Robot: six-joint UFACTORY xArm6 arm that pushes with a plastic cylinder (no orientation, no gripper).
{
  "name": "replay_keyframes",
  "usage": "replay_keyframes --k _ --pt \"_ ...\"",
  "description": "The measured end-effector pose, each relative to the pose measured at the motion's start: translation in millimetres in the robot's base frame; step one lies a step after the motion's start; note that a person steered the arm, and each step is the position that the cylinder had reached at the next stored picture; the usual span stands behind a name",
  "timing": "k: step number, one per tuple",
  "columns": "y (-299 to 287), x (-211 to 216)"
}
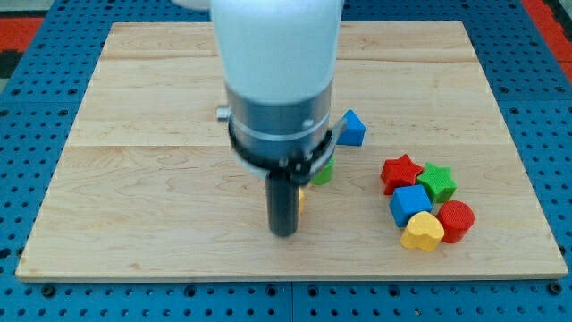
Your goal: Move the red star to the bottom of the blue triangle
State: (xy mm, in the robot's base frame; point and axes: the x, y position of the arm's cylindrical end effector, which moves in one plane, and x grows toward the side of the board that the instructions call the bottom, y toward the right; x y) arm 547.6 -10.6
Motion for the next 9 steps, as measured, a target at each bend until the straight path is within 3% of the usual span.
replay_keyframes --k 1,2,3,4,5,6,8,9 --pt "-20.8 -18.5" --pt "-14.9 39.8" --pt "81.8 56.5" --pt "218.2 57.2" --pt "307.6 43.9" --pt "250.7 -2.1" --pt "96.1 -47.1" --pt "102.2 -48.5"
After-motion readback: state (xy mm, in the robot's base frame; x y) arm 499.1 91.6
